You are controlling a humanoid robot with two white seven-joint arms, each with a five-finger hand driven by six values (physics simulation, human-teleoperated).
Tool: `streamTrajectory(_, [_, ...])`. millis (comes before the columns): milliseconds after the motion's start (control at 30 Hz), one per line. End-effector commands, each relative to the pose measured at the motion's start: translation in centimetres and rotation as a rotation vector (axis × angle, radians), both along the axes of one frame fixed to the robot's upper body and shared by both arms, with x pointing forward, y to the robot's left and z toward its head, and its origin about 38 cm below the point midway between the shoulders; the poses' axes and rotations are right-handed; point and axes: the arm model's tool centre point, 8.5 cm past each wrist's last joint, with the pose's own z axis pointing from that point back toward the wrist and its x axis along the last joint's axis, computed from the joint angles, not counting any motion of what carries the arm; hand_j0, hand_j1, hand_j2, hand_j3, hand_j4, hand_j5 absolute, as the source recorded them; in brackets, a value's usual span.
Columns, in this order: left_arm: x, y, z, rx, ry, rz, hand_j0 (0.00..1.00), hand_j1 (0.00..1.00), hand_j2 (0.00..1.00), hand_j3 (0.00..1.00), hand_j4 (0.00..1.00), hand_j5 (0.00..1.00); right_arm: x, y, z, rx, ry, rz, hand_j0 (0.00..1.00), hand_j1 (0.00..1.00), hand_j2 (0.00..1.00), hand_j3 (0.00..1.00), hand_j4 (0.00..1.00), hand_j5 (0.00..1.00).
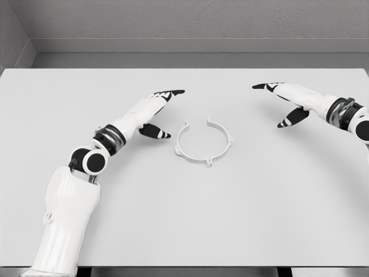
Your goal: Assemble PVC drainage pipe clamps
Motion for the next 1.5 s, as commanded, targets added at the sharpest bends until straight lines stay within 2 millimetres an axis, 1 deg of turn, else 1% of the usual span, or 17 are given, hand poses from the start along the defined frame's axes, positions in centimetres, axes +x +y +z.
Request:
streamTrajectory(0, [-0.1,-0.3,-0.6,0.003,0.018,-0.009,1.0,1.0,1.0,1.0,1.0,1.0,0.0,-0.1,0.0,0.003,0.001,-0.002,1.0,1.0,1.0,1.0,1.0,1.0])
streamTrajectory(233, [-0.1,-0.7,-0.6,0.01,0.017,-0.019,1.0,1.0,1.0,1.0,1.0,1.0,0.0,-0.1,0.1,0.003,-0.001,-0.002,1.0,1.0,1.0,1.0,1.0,1.0])
streamTrajectory(267, [-0.2,-1.1,-0.7,0.012,0.017,-0.03,1.0,1.0,1.0,1.0,1.0,1.0,0.0,-0.1,0.0,0.003,0.001,-0.002,1.0,1.0,1.0,1.0,1.0,1.0])
streamTrajectory(500, [-0.1,-1.8,-0.4,0.021,0.011,-0.049,1.0,1.0,1.0,1.0,1.0,1.0,0.0,0.0,0.0,0.003,0.001,0.0,1.0,1.0,1.0,1.0,1.0,1.0])
streamTrajectory(733, [0.5,-2.1,0.1,0.029,0.004,-0.054,1.0,1.0,1.0,1.0,1.0,1.0,0.0,-0.1,0.1,0.003,0.001,-0.001,1.0,1.0,1.0,1.0,1.0,1.0])
streamTrajectory(833, [0.6,-1.7,0.1,0.025,0.006,-0.045,1.0,1.0,1.0,1.0,1.0,1.0,0.0,-0.1,0.1,0.003,0.001,-0.001,1.0,1.0,1.0,1.0,1.0,1.0])
streamTrajectory(933, [0.6,-1.5,0.7,0.005,-0.009,-0.042,1.0,1.0,1.0,1.0,1.0,1.0,0.0,-0.1,0.1,0.003,0.001,-0.001,1.0,1.0,1.0,1.0,1.0,1.0])
streamTrajectory(967, [0.3,-1.4,1.1,-0.003,-0.023,-0.041,1.0,1.0,1.0,1.0,1.0,1.0,0.0,-0.1,0.1,0.003,0.001,-0.001,1.0,1.0,1.0,1.0,1.0,1.0])
streamTrajectory(1000, [0.1,-0.8,1.6,-0.015,-0.043,-0.026,1.0,1.0,1.0,1.0,1.0,1.0,0.0,-0.1,0.1,0.003,0.001,-0.001,1.0,1.0,1.0,1.0,1.0,1.0])
streamTrajectory(1067, [-1.1,-0.6,1.9,-0.026,-0.068,-0.026,1.0,1.0,1.0,1.0,1.0,1.0,0.0,-0.2,0.0,0.002,0.002,-0.003,1.0,1.0,1.0,1.0,1.0,1.0])
streamTrajectory(1100, [-1.3,0.3,2.0,-0.034,-0.071,-0.003,1.0,1.0,1.0,1.0,1.0,1.0,0.0,-0.3,0.1,-0.001,0.001,-0.004,1.0,1.0,1.0,1.0,1.0,1.0])
streamTrajectory(1200, [-2.6,1.9,2.0,-0.031,-0.089,0.026,1.0,1.0,1.0,1.0,1.0,1.0,-0.1,-0.4,0.1,-0.002,0.001,-0.005,1.0,1.0,1.0,1.0,1.0,1.0])
streamTrajectory(1267, [-2.8,2.1,2.1,-0.033,-0.096,0.03,1.0,1.0,1.0,1.0,1.0,1.0,-0.1,-0.3,0.1,-0.002,0.0,-0.004,1.0,1.0,1.0,1.0,1.0,1.0])
streamTrajectory(1367, [-3.6,2.0,1.6,-0.05,-0.083,0.026,1.0,1.0,1.0,1.0,1.0,1.0,-0.1,-0.4,0.1,-0.003,0.002,-0.005,1.0,1.0,1.0,1.0,1.0,1.0])
streamTrajectory(1467, [-4.1,1.6,0.9,-0.046,-0.069,0.013,1.0,1.0,1.0,1.0,1.0,1.0,-0.1,-0.8,0.2,-0.011,0.001,-0.01,1.0,1.0,1.0,1.0,1.0,1.0])
